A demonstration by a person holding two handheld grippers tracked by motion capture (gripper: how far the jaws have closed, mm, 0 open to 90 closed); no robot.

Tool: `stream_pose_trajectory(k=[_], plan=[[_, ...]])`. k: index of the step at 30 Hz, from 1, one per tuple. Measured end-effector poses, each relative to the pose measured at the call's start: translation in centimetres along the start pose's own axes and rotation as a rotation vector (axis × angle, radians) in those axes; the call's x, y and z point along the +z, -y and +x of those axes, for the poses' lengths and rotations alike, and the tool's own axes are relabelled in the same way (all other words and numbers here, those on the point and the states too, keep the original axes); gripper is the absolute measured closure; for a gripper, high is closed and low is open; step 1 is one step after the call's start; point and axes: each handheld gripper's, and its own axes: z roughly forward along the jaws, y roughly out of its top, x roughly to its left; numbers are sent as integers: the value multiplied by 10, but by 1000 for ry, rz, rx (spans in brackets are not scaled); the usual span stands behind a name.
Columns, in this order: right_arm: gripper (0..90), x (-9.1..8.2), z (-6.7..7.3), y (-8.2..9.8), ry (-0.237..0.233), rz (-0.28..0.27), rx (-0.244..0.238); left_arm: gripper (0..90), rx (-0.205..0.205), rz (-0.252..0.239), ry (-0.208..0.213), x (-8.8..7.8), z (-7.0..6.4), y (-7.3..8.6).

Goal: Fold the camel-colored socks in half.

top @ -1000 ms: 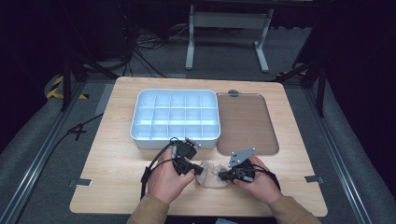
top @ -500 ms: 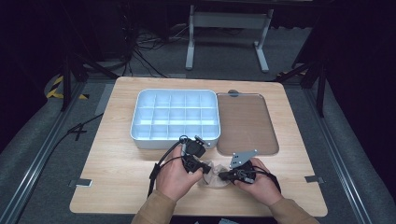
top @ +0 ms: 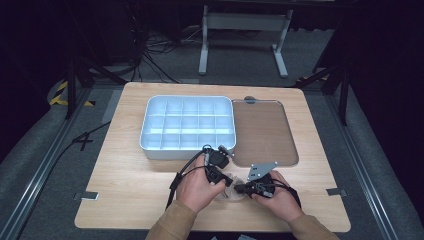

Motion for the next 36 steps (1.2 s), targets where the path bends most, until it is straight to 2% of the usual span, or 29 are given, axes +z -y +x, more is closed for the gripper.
stream_pose_trajectory(k=[3, 9, 18, 20, 22, 24, 27, 29, 32, 36], plan=[[900, 0, 0, 0, 3, -3, -1, 853, 7, 8, 4, 6, -1, -2], [900, 0, 0, 1, 3, -9, 2, 853, 21, 20, 10, 8, -9, -5], [900, 0, 1, 2, 14, -17, -3, 853, 18, 17, -5, 16, -6, -6], [900, 0, 3, 2, 30, -18, -15, 853, 23, 13, -5, 17, -6, -5], [875, -2, 5, 2, 35, -22, -17, 853, 16, 13, -2, 18, -6, -5], [841, -11, 4, -1, 51, -39, -3, 851, 17, 6, -1, 17, -4, -4], [833, -34, -1, -5, 89, -99, 19, 845, 14, 1, 9, 17, -4, -4], [831, -39, -2, -5, 97, -111, 22, 837, 13, -3, 12, 17, -4, -4], [831, -52, -3, -3, 117, -130, 30, 724, 30, -29, 9, 17, -4, -3], [831, -50, -3, -1, 116, -112, 29, 633, 35, -65, 18, 9, -6, -1]])
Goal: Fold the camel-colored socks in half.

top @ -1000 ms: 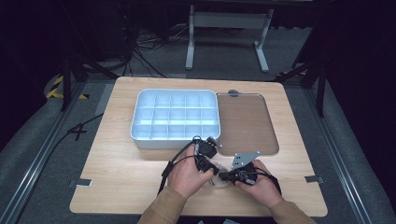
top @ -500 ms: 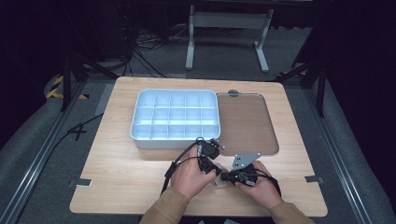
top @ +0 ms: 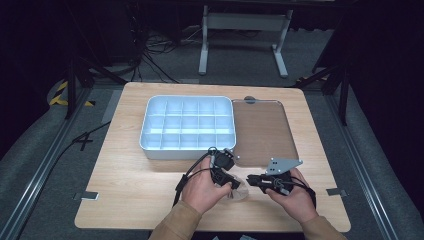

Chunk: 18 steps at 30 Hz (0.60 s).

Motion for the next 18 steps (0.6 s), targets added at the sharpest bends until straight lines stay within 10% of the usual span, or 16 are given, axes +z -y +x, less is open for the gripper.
stream_pose_trajectory(k=[8, 18], plan=[[826, -3, 7, -10, -11, -26, -16, 559, -12, -66, -4, -26, 7, 10], [818, 7, 22, -29, -61, -36, -51, 553, 38, -78, -123, -43, 19, 29]])
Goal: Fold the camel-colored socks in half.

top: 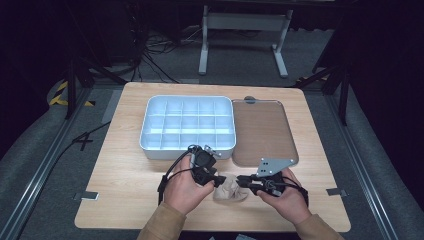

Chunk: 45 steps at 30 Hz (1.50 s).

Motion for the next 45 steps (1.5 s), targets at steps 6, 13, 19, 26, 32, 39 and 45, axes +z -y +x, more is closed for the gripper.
stream_pose_trajectory(k=[6, 13, 19, 26, 32, 39, 45], plan=[[802, 12, 6, -9, -31, 3, -19, 588, -27, -4, -10, -6, 7, 10], [794, 30, 11, -16, -67, 26, -43, 609, -53, 10, -19, -10, 13, 21], [784, 44, 12, -14, -71, 67, -60, 613, -64, 26, -15, -8, 15, 24], [781, 43, 9, -8, -49, 102, -50, 606, -55, 42, -3, -1, 14, 21], [780, 38, 5, -1, -27, 126, -40, 623, -41, 53, 17, 6, 12, 16], [779, 31, 3, 5, -4, 129, -27, 671, 36, 54, 47, 18, 1, 7], [774, 30, -2, 15, 8, 143, -6, 743, 39, 124, 59, 34, 1, 5]])
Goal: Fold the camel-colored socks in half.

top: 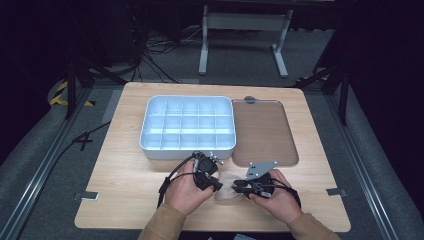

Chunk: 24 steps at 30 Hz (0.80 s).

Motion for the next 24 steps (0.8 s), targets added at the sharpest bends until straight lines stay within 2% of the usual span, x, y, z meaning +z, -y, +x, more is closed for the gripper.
stream_pose_trajectory(k=[2, 5, 10, 13, 14, 16, 19, 21, 24], plan=[[770, -1, -2, 4, 5, 6, 13, 746, -6, 18, 6, 5, 0, -1], [762, -1, -4, 8, 9, 8, 18, 744, 16, 43, 1, 12, -2, -2], [747, 0, -7, 15, 7, 19, 32, 738, 28, 48, -4, 15, -4, -5], [746, 4, -9, 20, 4, 15, 42, 734, 38, 18, -12, 10, -7, -6], [746, 4, -9, 20, 5, 15, 39, 734, 51, 0, -17, 9, -7, -7], [746, 4, -8, 19, 9, 18, 31, 737, 52, -11, -17, 8, -8, -7], [746, 4, -8, 19, 12, 18, 31, 739, 90, -82, -13, 6, -12, -10], [746, 4, -7, 20, 15, 15, 28, 746, 108, -105, -4, 8, -15, -13], [747, 4, -7, 20, 15, 13, 26, 770, 129, -111, -15, 16, -18, -16]])
